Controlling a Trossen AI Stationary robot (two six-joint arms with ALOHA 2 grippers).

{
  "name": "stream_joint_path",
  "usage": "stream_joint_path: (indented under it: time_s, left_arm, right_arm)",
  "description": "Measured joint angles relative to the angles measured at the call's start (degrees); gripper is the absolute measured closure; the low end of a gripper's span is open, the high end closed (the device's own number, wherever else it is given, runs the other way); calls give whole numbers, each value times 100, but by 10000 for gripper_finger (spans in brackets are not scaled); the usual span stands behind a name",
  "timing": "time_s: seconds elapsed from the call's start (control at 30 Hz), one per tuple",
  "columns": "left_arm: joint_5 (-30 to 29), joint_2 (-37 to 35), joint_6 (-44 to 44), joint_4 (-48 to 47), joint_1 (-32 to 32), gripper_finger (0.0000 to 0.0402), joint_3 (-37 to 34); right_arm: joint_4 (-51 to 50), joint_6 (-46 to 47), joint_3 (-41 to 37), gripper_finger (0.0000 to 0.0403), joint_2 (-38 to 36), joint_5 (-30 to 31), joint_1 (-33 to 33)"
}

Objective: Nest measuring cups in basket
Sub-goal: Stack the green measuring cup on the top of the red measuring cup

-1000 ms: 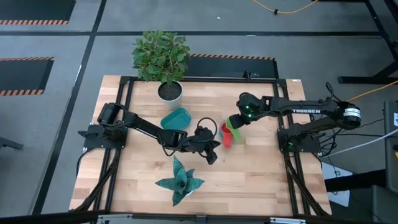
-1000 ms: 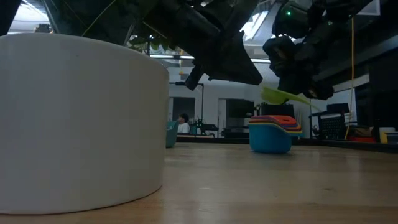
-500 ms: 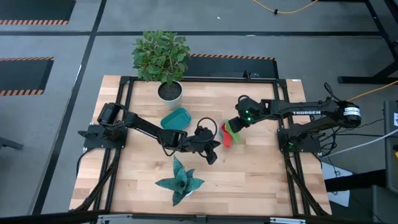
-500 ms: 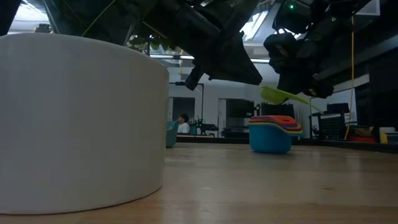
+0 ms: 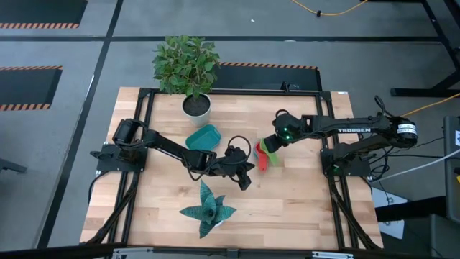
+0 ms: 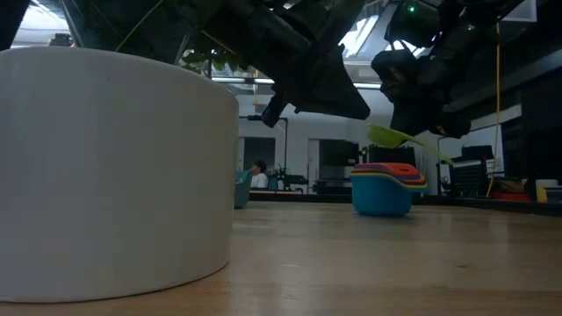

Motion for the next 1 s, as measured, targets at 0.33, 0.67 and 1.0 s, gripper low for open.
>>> stream_joint_path:
  time_s: [0.33,0.67,1.0]
  left_arm:
    - [4,2,-8,0,-7,388,0]
    - [7,4,-13,0,-7,387,0]
    - [24,4,-46,2,-33,400,0]
  right_arm:
    - [0,6,0,329,0,-31,0]
    - [-9,-187,0,323,0,-34,0]
    - [-191,-1201,4,323,-646,-414,-59]
